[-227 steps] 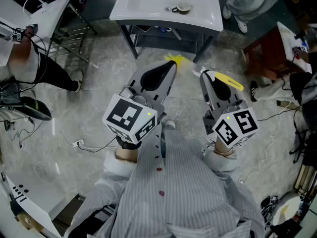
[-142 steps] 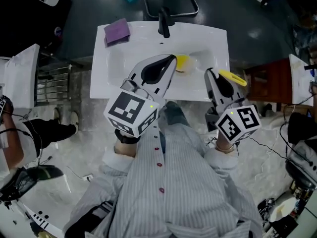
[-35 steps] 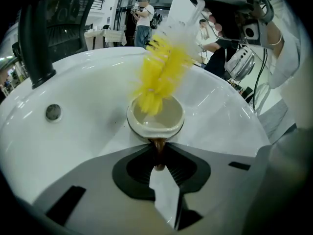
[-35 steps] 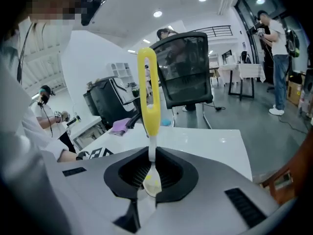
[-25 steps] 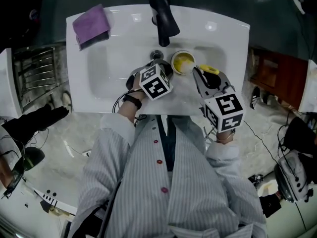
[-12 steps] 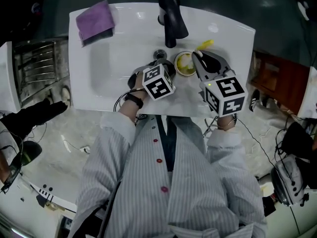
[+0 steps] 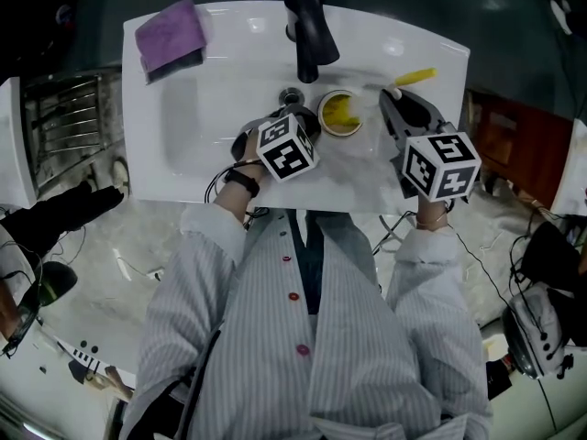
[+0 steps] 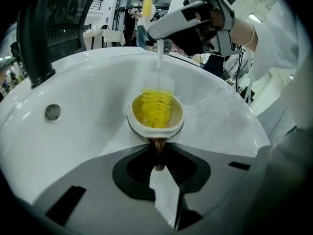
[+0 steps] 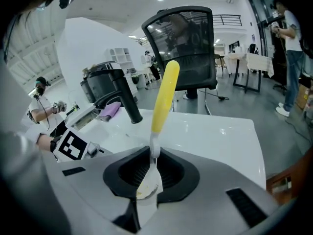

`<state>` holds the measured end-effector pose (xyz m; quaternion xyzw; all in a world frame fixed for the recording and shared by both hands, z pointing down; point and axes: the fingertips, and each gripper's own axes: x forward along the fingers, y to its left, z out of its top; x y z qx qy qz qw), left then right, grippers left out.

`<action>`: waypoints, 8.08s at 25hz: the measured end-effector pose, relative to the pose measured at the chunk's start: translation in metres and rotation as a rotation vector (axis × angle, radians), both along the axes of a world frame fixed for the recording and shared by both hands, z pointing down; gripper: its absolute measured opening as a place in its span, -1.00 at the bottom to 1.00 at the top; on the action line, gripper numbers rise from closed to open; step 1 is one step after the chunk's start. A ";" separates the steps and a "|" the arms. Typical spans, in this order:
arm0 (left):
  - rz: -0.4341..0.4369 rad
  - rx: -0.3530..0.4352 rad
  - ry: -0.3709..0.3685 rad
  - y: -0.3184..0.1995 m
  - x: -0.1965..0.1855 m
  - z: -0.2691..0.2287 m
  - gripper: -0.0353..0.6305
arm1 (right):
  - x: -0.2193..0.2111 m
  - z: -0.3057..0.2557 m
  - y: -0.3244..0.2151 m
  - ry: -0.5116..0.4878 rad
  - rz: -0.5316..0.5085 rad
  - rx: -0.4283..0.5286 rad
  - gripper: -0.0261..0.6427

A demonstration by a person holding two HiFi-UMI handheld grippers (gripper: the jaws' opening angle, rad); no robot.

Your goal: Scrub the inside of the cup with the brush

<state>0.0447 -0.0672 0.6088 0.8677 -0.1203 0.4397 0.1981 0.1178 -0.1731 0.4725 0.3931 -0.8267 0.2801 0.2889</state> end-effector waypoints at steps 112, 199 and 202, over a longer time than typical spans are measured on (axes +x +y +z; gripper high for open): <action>-0.096 -0.032 -0.050 0.000 0.000 0.004 -0.68 | 0.004 0.003 0.033 -0.018 -0.051 -0.048 -0.75; -0.470 0.306 0.686 -0.034 0.005 -0.352 -0.87 | -0.006 -0.220 0.067 -0.297 0.042 0.369 -0.76; -0.467 0.307 0.683 -0.032 0.006 -0.351 -0.87 | -0.006 -0.220 0.069 -0.299 0.040 0.371 -0.76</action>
